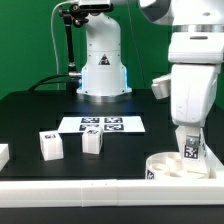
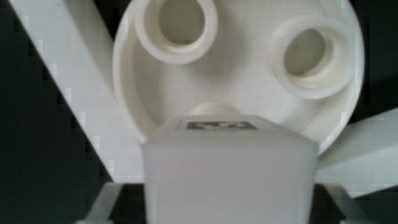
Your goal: Assemble stool
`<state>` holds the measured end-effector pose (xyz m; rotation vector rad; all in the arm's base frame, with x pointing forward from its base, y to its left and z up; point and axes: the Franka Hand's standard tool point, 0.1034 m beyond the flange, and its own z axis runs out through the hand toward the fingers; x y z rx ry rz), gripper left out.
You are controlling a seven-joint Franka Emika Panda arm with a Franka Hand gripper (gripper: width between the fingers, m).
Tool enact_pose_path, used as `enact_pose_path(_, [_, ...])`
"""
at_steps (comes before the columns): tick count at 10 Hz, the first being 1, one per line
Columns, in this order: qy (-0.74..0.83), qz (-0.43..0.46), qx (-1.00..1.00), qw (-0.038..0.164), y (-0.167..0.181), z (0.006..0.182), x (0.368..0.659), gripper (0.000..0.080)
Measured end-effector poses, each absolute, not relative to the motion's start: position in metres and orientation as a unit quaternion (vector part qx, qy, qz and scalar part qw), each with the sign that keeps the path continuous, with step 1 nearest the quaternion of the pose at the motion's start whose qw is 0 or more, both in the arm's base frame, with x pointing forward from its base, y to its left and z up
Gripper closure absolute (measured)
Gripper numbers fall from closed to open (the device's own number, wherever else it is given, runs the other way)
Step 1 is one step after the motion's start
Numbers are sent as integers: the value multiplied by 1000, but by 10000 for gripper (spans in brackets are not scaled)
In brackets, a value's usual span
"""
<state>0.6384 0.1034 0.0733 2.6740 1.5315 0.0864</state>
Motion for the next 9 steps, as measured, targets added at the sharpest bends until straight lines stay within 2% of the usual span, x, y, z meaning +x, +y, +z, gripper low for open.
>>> enact_pose_path(6, [331, 33, 943, 21, 105, 73, 638, 458])
enact_pose_path(7, [294, 32, 955, 17, 105, 72, 637, 458])
enact_pose_path(9, [198, 22, 980, -4, 108, 71, 633, 458])
